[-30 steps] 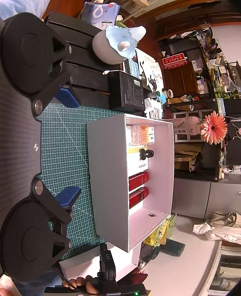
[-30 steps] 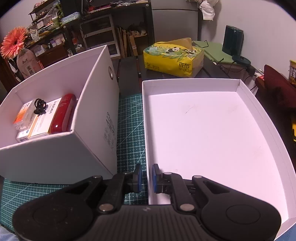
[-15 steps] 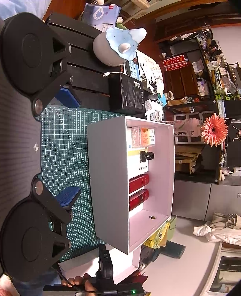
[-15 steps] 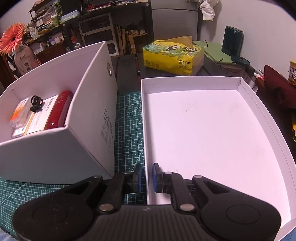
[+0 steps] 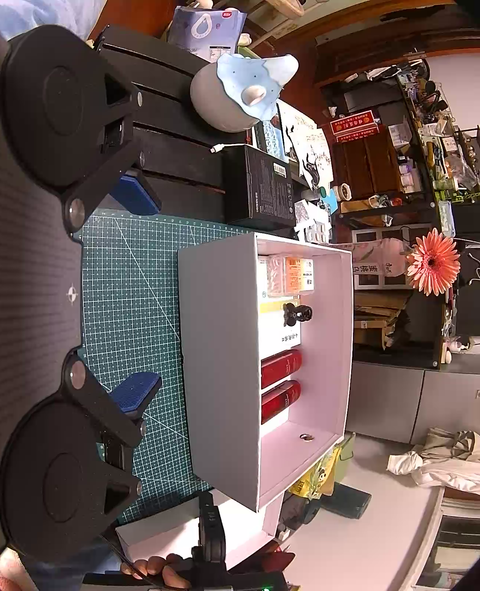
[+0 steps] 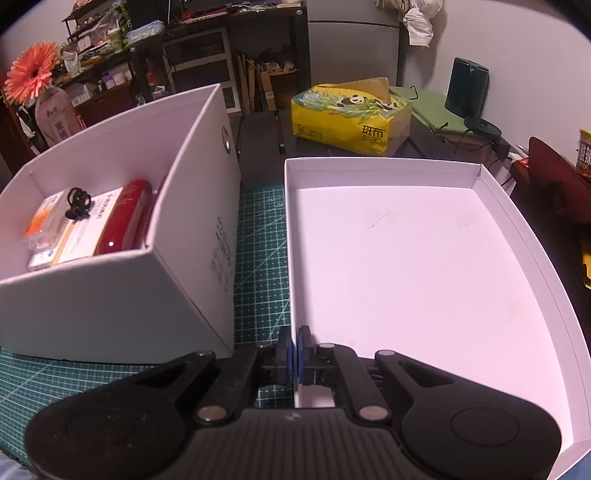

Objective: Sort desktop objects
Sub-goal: 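Close the right gripper on the rim of the white lid, then lift and tilt the white lid up with the right gripper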

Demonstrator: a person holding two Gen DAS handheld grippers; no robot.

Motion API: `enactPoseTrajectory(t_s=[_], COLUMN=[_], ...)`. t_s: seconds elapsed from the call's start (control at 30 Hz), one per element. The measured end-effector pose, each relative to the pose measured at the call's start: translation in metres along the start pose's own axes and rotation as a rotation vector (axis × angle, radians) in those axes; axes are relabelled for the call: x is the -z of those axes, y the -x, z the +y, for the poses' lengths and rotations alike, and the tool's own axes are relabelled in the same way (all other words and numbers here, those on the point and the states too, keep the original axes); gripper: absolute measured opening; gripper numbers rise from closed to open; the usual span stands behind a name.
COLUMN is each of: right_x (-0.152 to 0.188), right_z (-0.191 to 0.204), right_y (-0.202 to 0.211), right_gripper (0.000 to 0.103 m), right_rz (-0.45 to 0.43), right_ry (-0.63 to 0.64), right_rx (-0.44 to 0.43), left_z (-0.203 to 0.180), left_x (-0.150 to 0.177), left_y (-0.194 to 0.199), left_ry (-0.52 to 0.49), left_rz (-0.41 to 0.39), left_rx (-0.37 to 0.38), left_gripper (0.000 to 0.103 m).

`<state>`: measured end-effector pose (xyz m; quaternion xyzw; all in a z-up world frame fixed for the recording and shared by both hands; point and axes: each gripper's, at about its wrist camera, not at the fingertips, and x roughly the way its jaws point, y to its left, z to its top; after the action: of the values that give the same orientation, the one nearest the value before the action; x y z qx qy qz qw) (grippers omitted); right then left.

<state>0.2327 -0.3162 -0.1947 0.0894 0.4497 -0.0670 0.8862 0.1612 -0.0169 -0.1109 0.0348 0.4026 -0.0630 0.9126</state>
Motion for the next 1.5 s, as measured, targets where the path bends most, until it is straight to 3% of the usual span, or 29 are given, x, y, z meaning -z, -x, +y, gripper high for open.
enactPoseTrajectory(t_s=[0.33, 0.63, 1.13, 1.5], right_x=[-0.008, -0.014, -0.028, -0.036], right_z=[-0.006, -0.025, -0.06, -0.067], right_y=[0.025, 0.046, 0.086, 0.095], right_gripper=[0.001, 0.002, 0.002, 0.002], right_rz=[-0.037, -0.057, -0.117, -0.117], right_ry=[-0.05, -0.187, -0.371, -0.444], right_rx=[-0.068, -0.203, -0.343, -0.367], left_z=[-0.001, -0.003, -0.009, -0.009], left_x=[0.001, 0.001, -0.001, -0.001], left_y=[-0.002, -0.004, -0.013, -0.01], left_ry=[-0.007, -0.015, -0.022, -0.025], left_rz=[0.009, 0.013, 0.028, 0.016], left_rx=[0.006, 0.02, 0.034, 0.052], left_gripper=[0.092, 0.092, 0.092, 0.092])
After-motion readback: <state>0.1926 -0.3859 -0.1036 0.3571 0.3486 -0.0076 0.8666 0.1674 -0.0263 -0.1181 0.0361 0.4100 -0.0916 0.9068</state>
